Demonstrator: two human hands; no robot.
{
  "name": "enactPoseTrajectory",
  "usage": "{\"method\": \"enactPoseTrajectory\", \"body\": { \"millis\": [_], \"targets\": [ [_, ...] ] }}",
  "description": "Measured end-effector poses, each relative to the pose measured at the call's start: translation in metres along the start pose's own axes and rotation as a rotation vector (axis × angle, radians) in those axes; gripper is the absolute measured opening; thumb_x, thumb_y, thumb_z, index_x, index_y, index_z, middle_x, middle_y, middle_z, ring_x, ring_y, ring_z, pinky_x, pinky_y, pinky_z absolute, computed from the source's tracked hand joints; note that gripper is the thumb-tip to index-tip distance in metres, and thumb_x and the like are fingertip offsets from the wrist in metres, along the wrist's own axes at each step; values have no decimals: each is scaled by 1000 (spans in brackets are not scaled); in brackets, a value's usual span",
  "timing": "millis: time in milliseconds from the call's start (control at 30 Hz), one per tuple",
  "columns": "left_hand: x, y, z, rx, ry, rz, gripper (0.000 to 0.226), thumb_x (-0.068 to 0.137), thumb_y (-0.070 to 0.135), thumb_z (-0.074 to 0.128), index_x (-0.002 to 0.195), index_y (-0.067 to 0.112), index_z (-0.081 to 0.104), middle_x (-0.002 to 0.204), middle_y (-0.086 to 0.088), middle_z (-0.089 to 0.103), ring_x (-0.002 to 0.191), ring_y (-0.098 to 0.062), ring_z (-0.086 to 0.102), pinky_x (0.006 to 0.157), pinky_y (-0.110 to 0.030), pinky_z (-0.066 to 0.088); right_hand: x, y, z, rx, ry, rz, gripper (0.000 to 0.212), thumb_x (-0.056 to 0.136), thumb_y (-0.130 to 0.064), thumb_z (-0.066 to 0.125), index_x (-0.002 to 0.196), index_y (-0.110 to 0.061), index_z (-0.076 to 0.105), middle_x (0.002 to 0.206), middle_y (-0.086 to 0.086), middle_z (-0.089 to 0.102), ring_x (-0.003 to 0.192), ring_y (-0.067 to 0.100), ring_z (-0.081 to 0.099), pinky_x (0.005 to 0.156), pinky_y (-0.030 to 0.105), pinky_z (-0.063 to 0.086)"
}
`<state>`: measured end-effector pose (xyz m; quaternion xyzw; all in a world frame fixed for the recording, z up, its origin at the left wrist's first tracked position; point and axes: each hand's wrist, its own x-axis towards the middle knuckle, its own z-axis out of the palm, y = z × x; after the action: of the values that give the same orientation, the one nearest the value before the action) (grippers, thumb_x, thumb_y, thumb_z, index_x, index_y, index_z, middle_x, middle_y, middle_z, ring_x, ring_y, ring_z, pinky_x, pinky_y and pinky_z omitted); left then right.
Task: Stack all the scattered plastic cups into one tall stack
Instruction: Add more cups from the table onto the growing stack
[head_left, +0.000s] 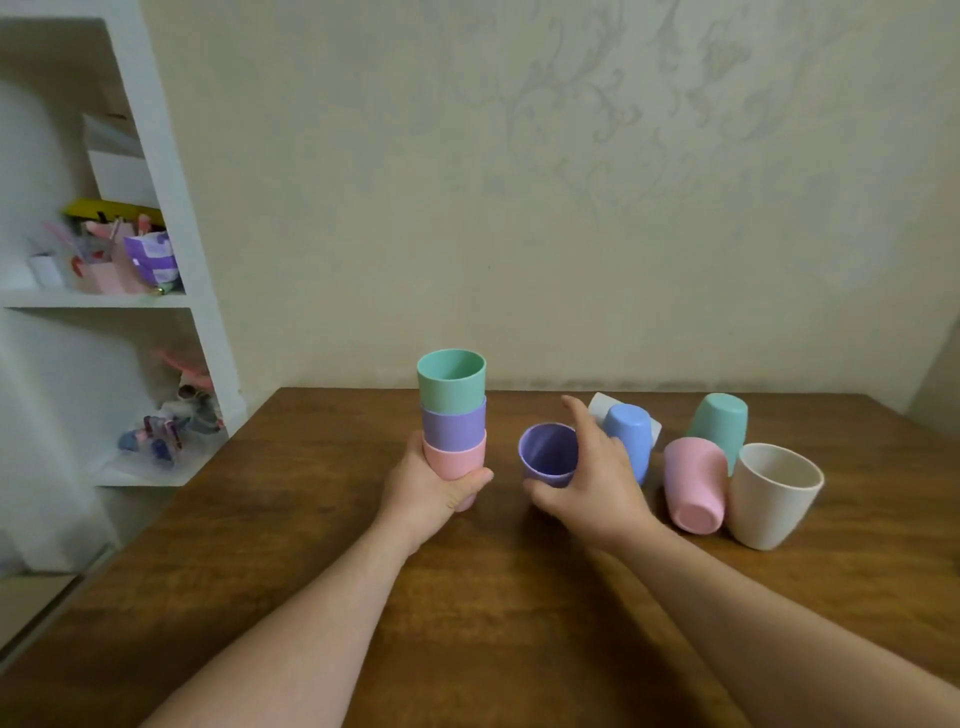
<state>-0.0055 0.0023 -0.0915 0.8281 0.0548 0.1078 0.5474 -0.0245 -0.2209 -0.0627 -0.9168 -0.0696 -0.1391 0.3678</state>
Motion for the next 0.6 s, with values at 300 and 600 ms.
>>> {"method": "enactPoseTrajectory", "body": {
  "millis": [300,600],
  "targets": [
    [-31,9,18,-59,-51,-6,77,69,36,101,133,33,58,120,6,75,100,-12,74,73,-26,59,-15,0,-16,370,26,235,74,75,-40,92,136,-29,50,139,-3,65,120,17,63,103,40,56],
    [-46,31,55,55,-120,55,55,72,52,92,112,47,55,104,20,71,93,2,67,77,-23,56,39,-107,-99,663,320,-53,81,76,-35,93,145,-26,51,115,-21,59,105,5,66,91,33,59]
  ]
}}
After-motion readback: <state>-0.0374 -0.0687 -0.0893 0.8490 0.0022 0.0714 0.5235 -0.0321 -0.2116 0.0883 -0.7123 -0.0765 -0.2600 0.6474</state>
